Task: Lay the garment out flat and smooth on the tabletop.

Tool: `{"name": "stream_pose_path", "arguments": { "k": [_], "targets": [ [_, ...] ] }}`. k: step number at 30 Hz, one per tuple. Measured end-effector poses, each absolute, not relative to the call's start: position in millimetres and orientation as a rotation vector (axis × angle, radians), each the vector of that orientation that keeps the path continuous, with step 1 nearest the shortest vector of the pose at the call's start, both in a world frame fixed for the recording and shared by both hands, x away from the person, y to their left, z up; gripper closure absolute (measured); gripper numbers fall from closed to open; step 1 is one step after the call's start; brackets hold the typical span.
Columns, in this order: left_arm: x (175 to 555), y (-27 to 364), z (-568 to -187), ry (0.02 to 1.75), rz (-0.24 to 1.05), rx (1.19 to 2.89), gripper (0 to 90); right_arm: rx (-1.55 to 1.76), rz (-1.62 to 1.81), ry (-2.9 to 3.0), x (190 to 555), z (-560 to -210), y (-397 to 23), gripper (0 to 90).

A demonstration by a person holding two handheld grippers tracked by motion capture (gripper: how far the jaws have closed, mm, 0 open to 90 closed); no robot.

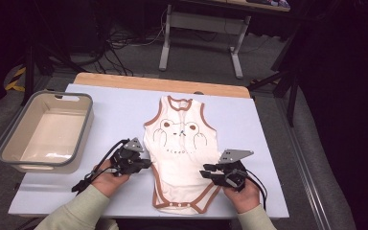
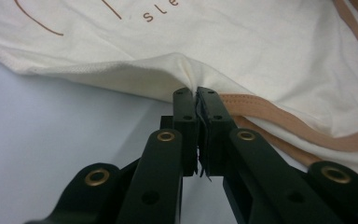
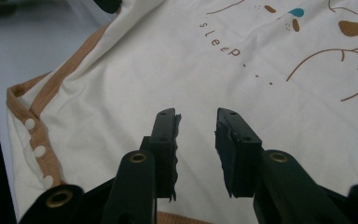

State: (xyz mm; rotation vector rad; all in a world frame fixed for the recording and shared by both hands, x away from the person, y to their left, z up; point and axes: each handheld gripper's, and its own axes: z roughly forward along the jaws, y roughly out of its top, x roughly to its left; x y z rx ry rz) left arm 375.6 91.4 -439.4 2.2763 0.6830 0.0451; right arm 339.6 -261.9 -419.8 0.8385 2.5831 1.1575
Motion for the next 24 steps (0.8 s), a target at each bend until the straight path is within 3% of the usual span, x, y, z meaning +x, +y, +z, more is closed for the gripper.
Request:
{"name": "stream_pose_path", "arguments": {
  "k": [11, 16, 24],
  "targets": [
    [363, 125, -437, 0.858, -0.066, 2.307, 86.7, 0.795, 1.148, 2.592, 345, -418, -254, 68.7],
    [360, 136, -436, 0.872, -0.041, 2.261, 76.2, 0.783, 1.141, 2.593, 345, -417, -252, 68.7],
    [357, 131, -449, 0.837, -0.030, 2.316, 73.0, 0.830, 1.128, 2.556, 341, -416, -267, 68.7]
  ]
}}
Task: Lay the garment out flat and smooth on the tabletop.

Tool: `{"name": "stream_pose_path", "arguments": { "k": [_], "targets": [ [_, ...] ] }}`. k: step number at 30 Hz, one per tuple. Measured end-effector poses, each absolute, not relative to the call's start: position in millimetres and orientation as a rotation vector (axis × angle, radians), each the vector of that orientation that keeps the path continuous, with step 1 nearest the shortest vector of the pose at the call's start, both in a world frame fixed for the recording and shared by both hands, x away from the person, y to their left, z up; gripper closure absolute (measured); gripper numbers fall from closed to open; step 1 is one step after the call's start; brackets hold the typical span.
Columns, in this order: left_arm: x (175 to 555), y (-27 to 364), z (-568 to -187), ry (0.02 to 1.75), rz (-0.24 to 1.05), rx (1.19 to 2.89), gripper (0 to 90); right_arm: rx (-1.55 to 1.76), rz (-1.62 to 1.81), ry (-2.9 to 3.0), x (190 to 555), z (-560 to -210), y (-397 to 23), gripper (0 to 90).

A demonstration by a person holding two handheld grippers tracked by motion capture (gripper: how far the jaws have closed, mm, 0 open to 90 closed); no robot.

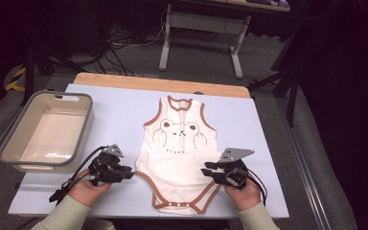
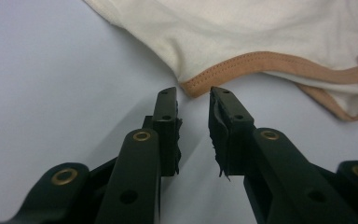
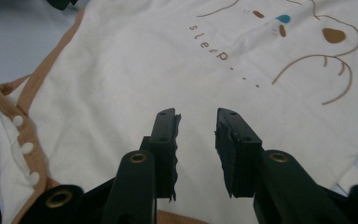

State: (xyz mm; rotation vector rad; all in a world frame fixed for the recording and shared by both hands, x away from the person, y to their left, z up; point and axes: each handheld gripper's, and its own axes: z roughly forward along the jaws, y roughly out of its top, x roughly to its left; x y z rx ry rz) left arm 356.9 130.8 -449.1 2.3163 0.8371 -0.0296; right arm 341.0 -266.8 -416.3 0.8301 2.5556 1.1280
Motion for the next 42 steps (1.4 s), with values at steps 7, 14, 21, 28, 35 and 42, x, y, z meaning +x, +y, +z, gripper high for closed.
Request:
{"name": "stream_pose_path", "arguments": {
  "k": [7, 14, 21, 28, 35, 42],
  "targets": [
    [362, 125, -453, 0.802, -0.029, 2.299, 71.3, 1.054, 1.050, 2.460, 342, -421, -307, 67.1],
    [362, 117, -454, 0.778, 0.050, 2.316, 86.4, 1.131, 0.983, 2.544, 338, -439, -315, 65.6],
    [357, 126, -443, 0.783, 0.036, 2.305, 88.7, 1.148, 0.968, 2.589, 339, -440, -313, 86.7],
    [349, 135, -433, 0.786, -0.005, 2.303, 88.8, 1.166, 0.996, 2.576, 332, -434, -320, 87.6],
    [353, 131, -432, 0.766, 0.003, 2.298, 88.5, 1.183, 1.036, 2.549, 329, -434, -329, 87.6],
    [390, 121, -439, 0.835, 0.088, 2.243, 88.1, 1.153, 1.016, 2.442, 347, -434, -327, 87.4]
  ]
}}
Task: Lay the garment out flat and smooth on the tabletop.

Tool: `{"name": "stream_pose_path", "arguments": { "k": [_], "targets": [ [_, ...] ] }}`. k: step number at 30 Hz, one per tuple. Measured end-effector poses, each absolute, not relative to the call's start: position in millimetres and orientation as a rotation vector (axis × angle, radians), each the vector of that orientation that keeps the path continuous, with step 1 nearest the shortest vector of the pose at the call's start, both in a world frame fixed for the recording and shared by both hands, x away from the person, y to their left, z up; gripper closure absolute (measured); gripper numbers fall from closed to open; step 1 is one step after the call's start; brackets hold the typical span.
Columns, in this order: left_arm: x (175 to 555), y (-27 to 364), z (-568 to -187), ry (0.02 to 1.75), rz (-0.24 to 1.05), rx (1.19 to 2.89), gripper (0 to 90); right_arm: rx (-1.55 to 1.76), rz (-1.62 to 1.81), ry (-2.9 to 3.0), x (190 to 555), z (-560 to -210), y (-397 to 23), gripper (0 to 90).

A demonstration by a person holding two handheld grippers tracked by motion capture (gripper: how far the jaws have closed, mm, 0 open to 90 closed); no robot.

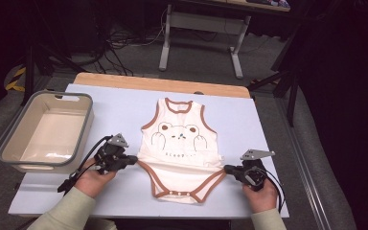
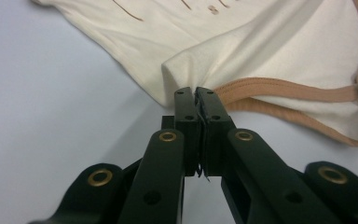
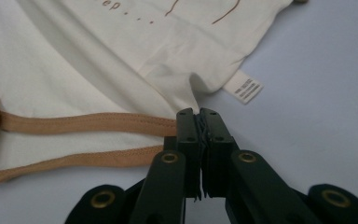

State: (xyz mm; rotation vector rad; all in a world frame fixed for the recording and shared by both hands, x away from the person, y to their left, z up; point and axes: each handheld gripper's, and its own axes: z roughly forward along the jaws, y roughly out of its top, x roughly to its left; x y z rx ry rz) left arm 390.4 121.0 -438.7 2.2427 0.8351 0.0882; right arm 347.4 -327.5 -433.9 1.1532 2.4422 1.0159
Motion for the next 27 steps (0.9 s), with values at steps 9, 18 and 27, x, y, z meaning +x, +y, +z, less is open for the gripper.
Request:
{"name": "stream_pose_path", "arguments": {
  "k": [9, 18, 27],
  "targets": [
    [384, 124, -435, 0.884, 0.193, 2.221, 72.2, 1.151, 0.950, 2.380, 355, -438, -326, 75.5],
    [337, 91, -438, 0.576, 0.008, 2.297, 72.1, 0.897, 1.172, 2.562, 319, -422, -303, 68.5],
    [325, 59, -452, 0.438, -0.080, 2.368, 68.1, 0.620, 1.163, 2.776, 302, -438, -262, 61.6]
  ]
}}
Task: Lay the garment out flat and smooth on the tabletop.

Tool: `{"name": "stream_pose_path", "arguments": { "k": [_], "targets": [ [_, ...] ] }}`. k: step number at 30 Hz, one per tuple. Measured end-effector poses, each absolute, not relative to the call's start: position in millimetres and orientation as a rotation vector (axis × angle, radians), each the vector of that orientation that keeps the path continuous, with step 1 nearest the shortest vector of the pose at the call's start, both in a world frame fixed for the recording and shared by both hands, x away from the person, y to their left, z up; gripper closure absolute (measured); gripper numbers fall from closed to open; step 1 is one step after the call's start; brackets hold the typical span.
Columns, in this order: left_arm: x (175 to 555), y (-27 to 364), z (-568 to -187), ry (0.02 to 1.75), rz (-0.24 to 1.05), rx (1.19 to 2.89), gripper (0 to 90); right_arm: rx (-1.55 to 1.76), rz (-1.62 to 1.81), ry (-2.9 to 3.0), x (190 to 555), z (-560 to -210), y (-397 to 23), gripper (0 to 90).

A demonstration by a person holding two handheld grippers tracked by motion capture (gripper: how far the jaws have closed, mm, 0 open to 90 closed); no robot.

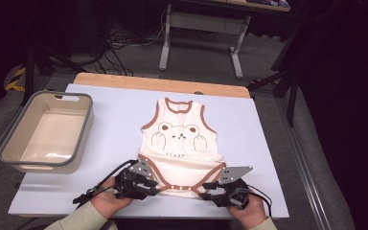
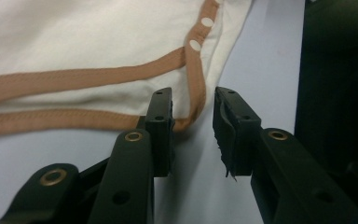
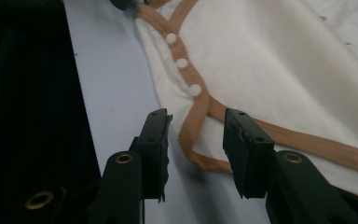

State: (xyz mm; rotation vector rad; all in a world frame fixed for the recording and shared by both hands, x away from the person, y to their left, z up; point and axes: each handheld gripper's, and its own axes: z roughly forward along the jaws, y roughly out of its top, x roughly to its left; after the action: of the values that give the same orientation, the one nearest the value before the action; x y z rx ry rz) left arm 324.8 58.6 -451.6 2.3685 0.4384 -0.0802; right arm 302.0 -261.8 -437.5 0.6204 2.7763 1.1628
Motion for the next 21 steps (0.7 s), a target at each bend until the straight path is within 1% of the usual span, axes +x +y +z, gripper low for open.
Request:
{"name": "stream_pose_path", "arguments": {
  "k": [2, 3, 6, 7, 8, 11, 13, 16, 19, 21],
  "targets": [
    [324, 54, -453, 0.397, -0.048, 2.387, 69.5, 0.608, 1.108, 2.799, 304, -442, -257, 66.1],
    [325, 52, -453, 0.387, -0.038, 2.398, 72.3, 0.604, 1.081, 2.816, 305, -443, -255, 70.1],
    [325, 49, -452, 0.396, -0.051, 2.423, 88.1, 0.587, 1.060, 2.862, 305, -447, -250, 85.3],
    [323, 48, -451, 0.388, -0.048, 2.437, 88.9, 0.576, 1.049, 2.878, 304, -446, -249, 86.5],
    [322, 49, -449, 0.378, -0.072, 2.453, 89.3, 0.567, 1.040, 2.883, 302, -445, -248, 86.8],
    [316, 55, -443, 0.351, -0.163, 2.449, 89.6, 0.552, 1.067, 2.888, 296, -438, -250, 87.3],
    [310, 57, -437, 0.309, -0.261, 2.441, 89.6, 0.523, 1.111, 2.905, 291, -433, -252, 87.4],
    [298, 57, -431, 0.244, -0.308, 2.456, 89.5, 0.473, 1.181, 2.971, 281, -427, -253, 87.5],
    [295, 58, -432, 0.234, -0.352, 2.478, 89.5, 0.441, 1.145, 3.029, 273, -425, -251, 87.7],
    [294, 59, -435, 0.230, -0.406, 2.489, 89.5, 0.422, 1.114, 3.068, 271, -427, -249, 87.8]
  ]
}}
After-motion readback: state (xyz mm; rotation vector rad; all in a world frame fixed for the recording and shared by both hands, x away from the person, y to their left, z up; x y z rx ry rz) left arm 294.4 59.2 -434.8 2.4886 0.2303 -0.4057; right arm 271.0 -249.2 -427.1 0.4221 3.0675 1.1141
